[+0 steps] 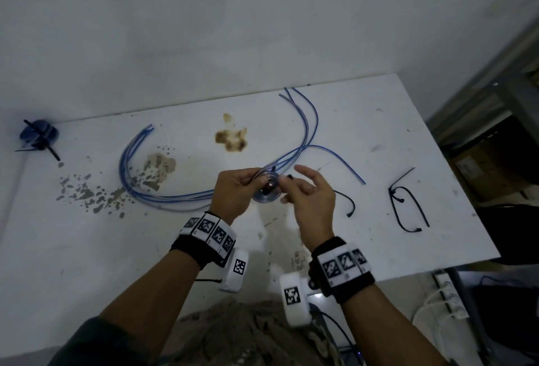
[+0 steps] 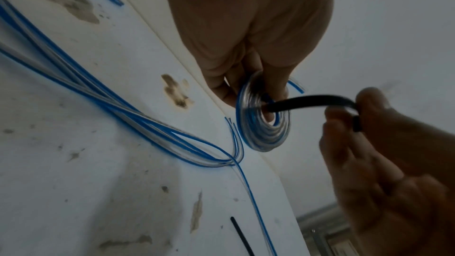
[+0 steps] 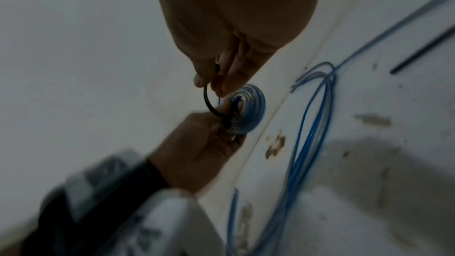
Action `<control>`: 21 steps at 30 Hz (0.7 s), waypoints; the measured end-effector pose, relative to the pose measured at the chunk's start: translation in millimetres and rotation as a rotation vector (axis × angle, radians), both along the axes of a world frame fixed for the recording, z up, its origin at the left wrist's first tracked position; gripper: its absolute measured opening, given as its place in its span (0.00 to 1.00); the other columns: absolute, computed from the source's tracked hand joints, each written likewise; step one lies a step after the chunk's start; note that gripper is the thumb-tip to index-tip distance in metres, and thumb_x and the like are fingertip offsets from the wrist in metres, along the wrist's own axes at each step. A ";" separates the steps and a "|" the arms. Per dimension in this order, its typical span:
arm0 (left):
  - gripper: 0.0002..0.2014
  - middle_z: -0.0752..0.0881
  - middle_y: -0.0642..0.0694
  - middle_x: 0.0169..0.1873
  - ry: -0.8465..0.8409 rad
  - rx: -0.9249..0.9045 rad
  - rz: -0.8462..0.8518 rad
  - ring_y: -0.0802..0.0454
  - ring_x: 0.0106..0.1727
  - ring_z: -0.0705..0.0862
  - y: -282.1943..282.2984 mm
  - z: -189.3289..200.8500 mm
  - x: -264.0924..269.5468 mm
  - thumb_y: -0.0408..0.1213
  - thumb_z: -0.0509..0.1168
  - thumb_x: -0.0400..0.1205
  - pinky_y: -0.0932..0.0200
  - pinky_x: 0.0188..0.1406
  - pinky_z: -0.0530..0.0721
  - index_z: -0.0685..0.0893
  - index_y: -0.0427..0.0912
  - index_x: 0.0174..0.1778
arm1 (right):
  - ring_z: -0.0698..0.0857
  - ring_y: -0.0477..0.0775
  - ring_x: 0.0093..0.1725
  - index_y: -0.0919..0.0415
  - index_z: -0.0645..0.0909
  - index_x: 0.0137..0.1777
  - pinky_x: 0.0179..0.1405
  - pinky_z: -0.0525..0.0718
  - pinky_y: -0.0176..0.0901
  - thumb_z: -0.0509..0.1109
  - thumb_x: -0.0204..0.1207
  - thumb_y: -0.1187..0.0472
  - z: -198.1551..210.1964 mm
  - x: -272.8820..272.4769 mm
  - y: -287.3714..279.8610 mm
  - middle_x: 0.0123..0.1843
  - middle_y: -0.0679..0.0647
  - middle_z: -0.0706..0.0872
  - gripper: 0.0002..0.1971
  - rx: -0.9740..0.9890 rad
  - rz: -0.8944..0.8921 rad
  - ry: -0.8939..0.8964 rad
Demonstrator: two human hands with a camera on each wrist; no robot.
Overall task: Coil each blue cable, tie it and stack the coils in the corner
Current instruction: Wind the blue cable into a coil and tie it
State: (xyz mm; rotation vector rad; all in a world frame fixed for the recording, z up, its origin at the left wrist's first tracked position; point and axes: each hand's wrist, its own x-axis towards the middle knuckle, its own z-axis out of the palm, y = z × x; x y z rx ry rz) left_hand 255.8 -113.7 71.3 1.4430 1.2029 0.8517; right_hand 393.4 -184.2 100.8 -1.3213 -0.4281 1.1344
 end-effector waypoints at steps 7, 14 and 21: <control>0.11 0.93 0.47 0.44 0.069 0.163 -0.127 0.61 0.43 0.88 -7.6 1.9 -1.2 0.29 0.73 0.78 0.58 0.50 0.88 0.92 0.39 0.55 | 0.87 0.49 0.37 0.69 0.84 0.60 0.37 0.86 0.38 0.67 0.83 0.68 13.9 30.3 20.6 0.41 0.56 0.90 0.09 -0.137 0.187 0.256; 0.10 0.93 0.50 0.42 0.136 0.259 -0.173 0.55 0.41 0.90 -6.8 10.8 -3.5 0.31 0.73 0.78 0.59 0.46 0.87 0.92 0.41 0.54 | 0.81 0.53 0.32 0.68 0.84 0.61 0.29 0.79 0.41 0.64 0.83 0.69 17.6 42.6 20.8 0.35 0.57 0.85 0.11 -0.287 0.395 0.050; 0.10 0.93 0.48 0.42 0.190 0.301 -0.343 0.51 0.42 0.91 -8.2 15.4 -4.7 0.34 0.74 0.78 0.51 0.44 0.88 0.92 0.44 0.55 | 0.78 0.51 0.29 0.60 0.90 0.50 0.22 0.68 0.36 0.73 0.78 0.63 25.0 58.0 24.7 0.29 0.55 0.83 0.05 -0.346 0.672 -0.254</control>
